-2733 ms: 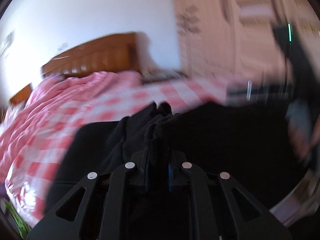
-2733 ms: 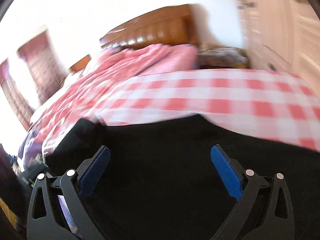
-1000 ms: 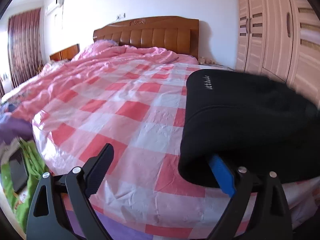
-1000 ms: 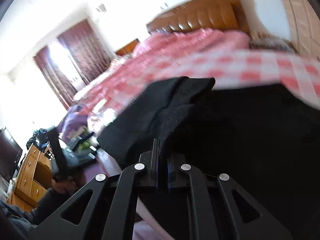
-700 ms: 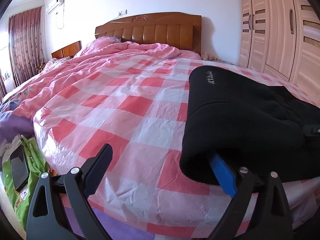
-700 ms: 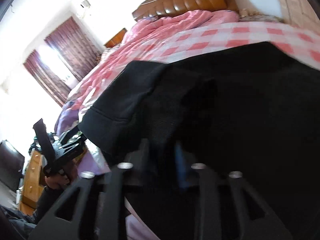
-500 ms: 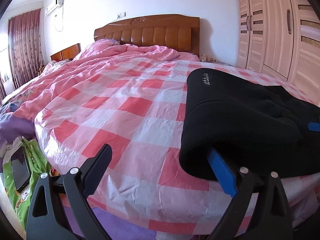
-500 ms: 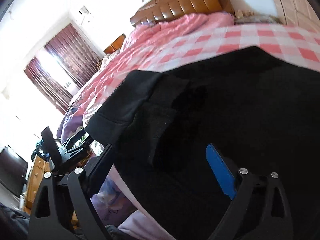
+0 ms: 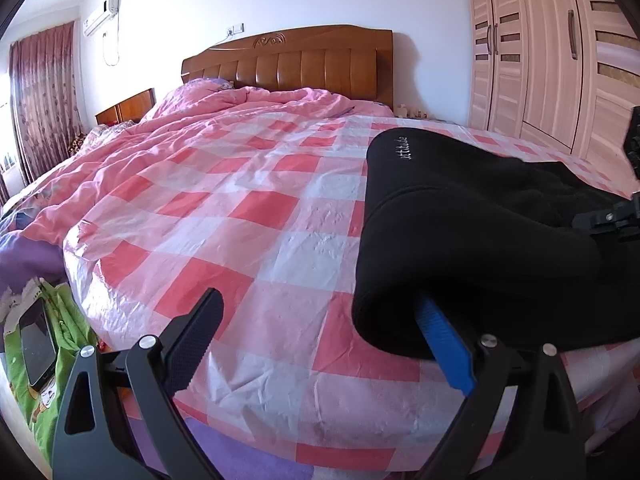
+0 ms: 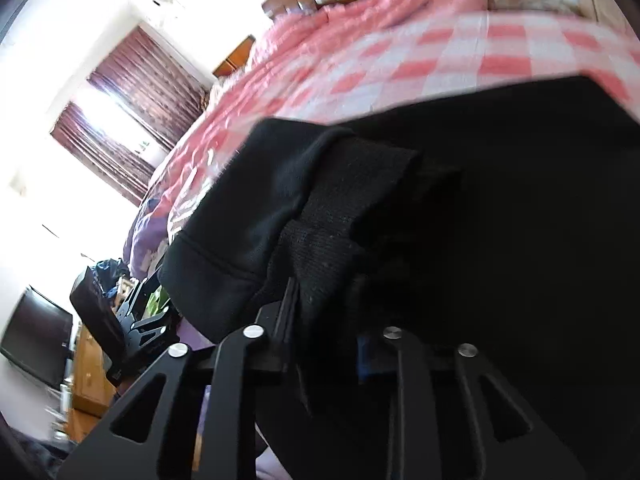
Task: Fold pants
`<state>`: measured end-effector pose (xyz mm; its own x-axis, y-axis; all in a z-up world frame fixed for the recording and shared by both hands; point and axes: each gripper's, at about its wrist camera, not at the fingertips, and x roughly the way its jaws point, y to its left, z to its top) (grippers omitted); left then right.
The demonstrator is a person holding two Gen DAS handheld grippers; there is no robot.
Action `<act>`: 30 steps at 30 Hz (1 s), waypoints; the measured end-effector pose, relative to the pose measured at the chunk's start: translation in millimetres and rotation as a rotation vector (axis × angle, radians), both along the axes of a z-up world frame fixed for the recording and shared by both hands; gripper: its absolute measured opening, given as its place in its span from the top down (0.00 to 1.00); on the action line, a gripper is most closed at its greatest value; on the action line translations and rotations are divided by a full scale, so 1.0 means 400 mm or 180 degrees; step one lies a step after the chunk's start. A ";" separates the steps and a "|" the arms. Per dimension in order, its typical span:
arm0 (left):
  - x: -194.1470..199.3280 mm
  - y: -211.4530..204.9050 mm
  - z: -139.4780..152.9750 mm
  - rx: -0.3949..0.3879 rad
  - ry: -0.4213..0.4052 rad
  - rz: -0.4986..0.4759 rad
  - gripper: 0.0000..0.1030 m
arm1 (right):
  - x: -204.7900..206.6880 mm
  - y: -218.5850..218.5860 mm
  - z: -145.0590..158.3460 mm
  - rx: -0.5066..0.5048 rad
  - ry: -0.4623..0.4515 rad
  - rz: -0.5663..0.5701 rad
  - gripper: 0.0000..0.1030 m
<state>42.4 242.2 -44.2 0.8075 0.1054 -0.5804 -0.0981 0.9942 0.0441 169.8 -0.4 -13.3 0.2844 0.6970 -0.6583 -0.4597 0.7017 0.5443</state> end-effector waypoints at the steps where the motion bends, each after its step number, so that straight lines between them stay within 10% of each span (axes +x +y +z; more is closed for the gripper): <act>1: 0.006 -0.004 -0.002 0.0042 0.0011 -0.0019 0.07 | -0.010 -0.004 0.005 -0.0012 -0.0056 -0.0024 0.80; 10: 0.060 -0.029 0.012 0.0266 0.0022 0.0040 0.01 | -0.112 -0.064 0.105 -0.0190 -0.0647 -0.0244 0.81; 17: 0.067 -0.057 0.000 0.0229 0.0080 0.0020 0.01 | -0.112 -0.152 0.000 -0.0172 -0.0360 -0.0425 0.81; 30: 0.063 -0.056 0.000 0.0186 0.0152 0.0046 0.01 | -0.154 -0.139 0.047 -0.0337 -0.0601 -0.0451 0.82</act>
<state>67.5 219.9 -44.1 0.7773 0.1517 -0.6106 -0.1087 0.9883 0.1071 108.1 -55.9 5.4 0.4991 0.5714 -0.6514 -0.4392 0.8149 0.3782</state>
